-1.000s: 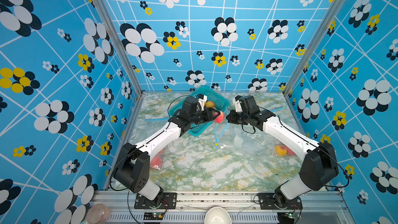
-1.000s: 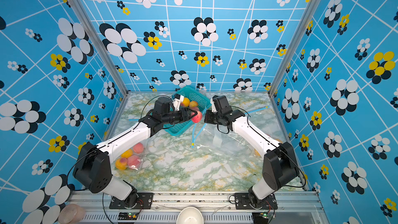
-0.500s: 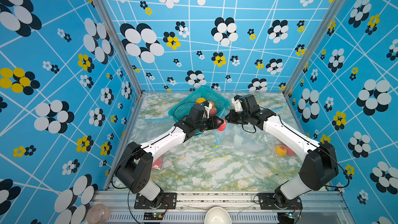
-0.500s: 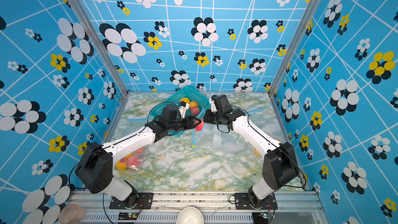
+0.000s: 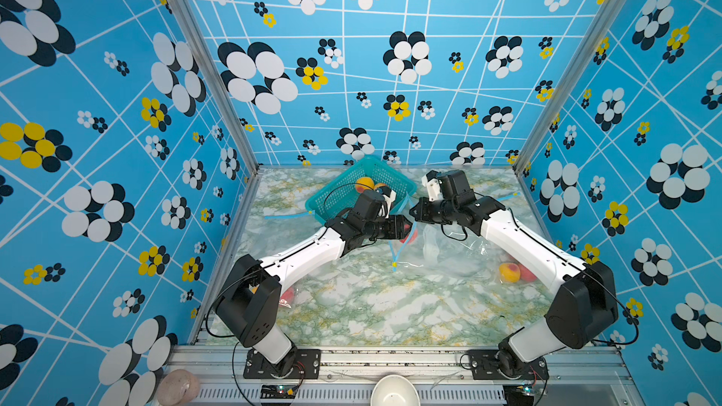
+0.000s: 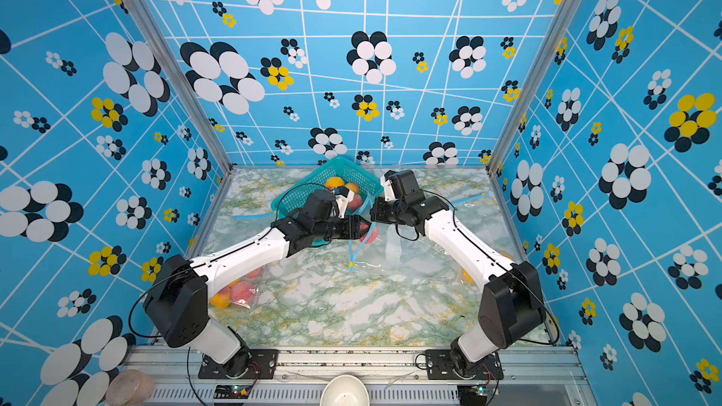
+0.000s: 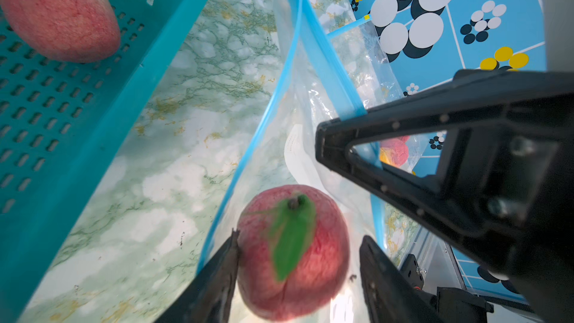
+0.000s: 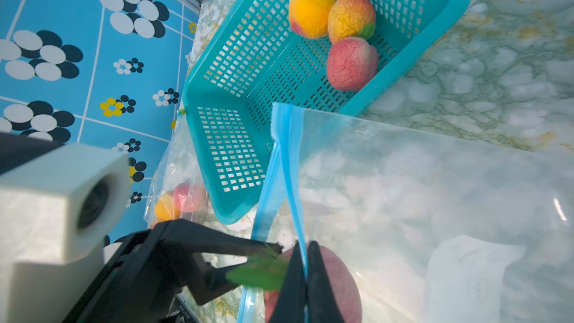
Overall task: Place the peach in a zip-top bag and seal the zipper
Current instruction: Place the peach in the zipper food storage bag, then pick up the peach from the basket.
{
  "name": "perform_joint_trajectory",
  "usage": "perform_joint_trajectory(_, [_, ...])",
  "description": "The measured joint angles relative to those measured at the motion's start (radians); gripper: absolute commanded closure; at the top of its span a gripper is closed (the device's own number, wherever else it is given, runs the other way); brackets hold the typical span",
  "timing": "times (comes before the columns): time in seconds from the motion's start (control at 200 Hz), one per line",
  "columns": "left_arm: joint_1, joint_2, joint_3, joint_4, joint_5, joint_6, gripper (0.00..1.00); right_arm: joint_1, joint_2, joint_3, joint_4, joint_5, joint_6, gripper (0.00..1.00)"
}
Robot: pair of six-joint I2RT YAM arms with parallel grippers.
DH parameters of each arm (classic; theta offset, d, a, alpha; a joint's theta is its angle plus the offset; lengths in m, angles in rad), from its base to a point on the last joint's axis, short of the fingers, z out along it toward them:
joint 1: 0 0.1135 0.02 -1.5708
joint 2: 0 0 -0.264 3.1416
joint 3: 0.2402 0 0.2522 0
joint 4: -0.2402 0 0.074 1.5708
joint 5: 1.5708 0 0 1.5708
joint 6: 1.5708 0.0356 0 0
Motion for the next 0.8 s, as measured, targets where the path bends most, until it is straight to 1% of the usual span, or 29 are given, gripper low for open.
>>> perform_joint_trajectory(0.15, [0.008,-0.034,0.024,-0.018,0.002,0.015,0.33,-0.037,0.000,-0.035,0.023,0.024,0.023,1.00])
perform_joint_trajectory(0.28, [0.024,-0.037,0.031,-0.018,0.011,0.015,0.34,-0.039,0.000,-0.045,0.025,0.024,0.033,1.00])
perform_joint_trajectory(0.38, [0.044,-0.037,0.039,-0.043,-0.009,0.035,0.35,-0.039,0.000,-0.045,0.027,0.022,0.034,1.00])
perform_joint_trajectory(0.445, [0.065,-0.037,0.064,-0.087,-0.046,0.066,0.35,-0.046,-0.013,-0.064,0.062,-0.029,0.050,1.00])
perform_joint_trajectory(0.51, [0.087,-0.024,0.116,-0.135,-0.113,0.116,0.35,-0.060,-0.049,-0.098,0.118,-0.089,0.088,1.00])
perform_joint_trajectory(0.575, [0.105,0.004,0.177,-0.167,-0.189,0.169,0.34,-0.072,-0.084,-0.095,0.112,-0.092,0.086,1.00])
perform_joint_trajectory(0.64, [0.125,0.046,0.234,-0.188,-0.238,0.208,0.33,-0.080,-0.105,-0.060,0.077,-0.066,0.060,1.00])
perform_joint_trajectory(0.72, [0.154,0.123,0.298,-0.199,-0.259,0.230,0.33,-0.085,-0.111,-0.030,0.064,-0.055,0.032,1.00])
perform_joint_trajectory(0.8, [0.187,0.220,0.351,-0.208,-0.256,0.235,0.32,-0.086,-0.111,-0.048,0.072,-0.056,0.029,1.00])
